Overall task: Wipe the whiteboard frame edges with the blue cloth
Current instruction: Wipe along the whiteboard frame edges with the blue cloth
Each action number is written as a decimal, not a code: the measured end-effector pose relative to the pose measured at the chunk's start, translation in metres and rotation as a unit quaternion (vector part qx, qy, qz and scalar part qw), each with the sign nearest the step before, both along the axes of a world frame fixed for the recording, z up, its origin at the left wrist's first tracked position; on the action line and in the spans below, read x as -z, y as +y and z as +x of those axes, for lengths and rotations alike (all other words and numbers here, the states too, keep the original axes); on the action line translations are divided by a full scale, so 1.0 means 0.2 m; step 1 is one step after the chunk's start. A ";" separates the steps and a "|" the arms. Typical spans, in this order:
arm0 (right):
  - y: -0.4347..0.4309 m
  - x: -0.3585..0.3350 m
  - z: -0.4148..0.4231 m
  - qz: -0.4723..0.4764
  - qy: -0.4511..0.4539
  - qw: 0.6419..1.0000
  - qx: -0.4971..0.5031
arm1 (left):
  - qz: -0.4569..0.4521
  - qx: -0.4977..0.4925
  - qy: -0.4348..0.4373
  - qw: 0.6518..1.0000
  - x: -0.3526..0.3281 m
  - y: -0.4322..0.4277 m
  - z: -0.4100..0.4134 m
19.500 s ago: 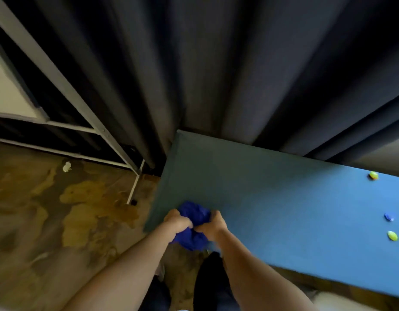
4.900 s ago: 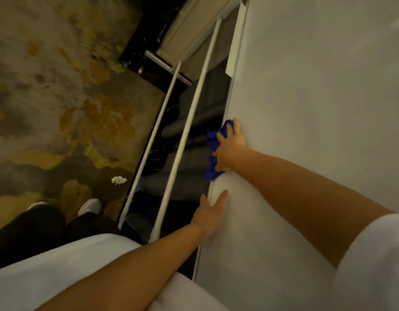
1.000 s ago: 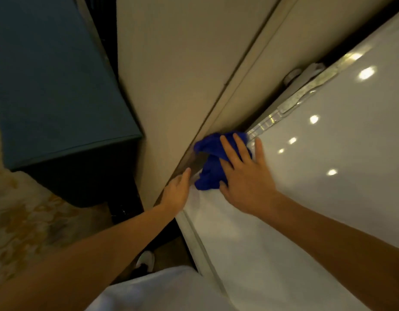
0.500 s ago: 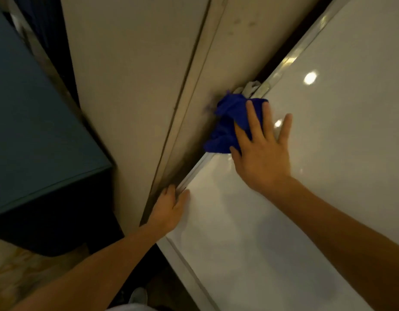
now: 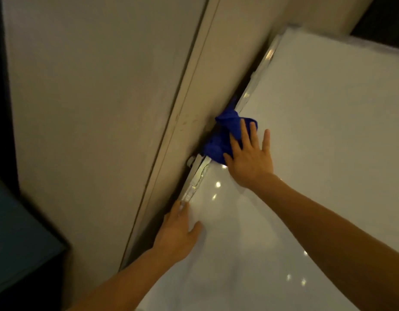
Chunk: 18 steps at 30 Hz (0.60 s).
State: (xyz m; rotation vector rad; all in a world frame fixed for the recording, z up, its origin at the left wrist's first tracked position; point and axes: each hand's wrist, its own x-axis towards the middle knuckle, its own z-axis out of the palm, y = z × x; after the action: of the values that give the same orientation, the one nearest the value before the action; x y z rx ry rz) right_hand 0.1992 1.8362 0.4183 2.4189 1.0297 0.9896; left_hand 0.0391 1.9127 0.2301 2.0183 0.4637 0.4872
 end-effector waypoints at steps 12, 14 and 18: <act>0.06 -0.48 0.30 -0.007 -0.070 0.998 0.002 | 0.211 -0.068 0.006 0.975 -0.41 -0.13 0.23; 0.04 -0.63 0.37 0.068 -0.042 0.997 0.019 | 0.276 -0.081 -0.013 0.958 -0.49 -0.15 0.29; 0.01 -0.44 0.33 -0.085 -0.060 0.978 -0.182 | 0.308 -0.106 -0.038 0.945 -0.60 -0.19 0.47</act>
State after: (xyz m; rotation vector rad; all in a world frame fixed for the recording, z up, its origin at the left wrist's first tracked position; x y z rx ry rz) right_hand 0.2654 1.8374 0.5063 2.0484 1.4822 1.0945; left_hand 0.1339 1.8744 0.3507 2.5450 0.5281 0.9290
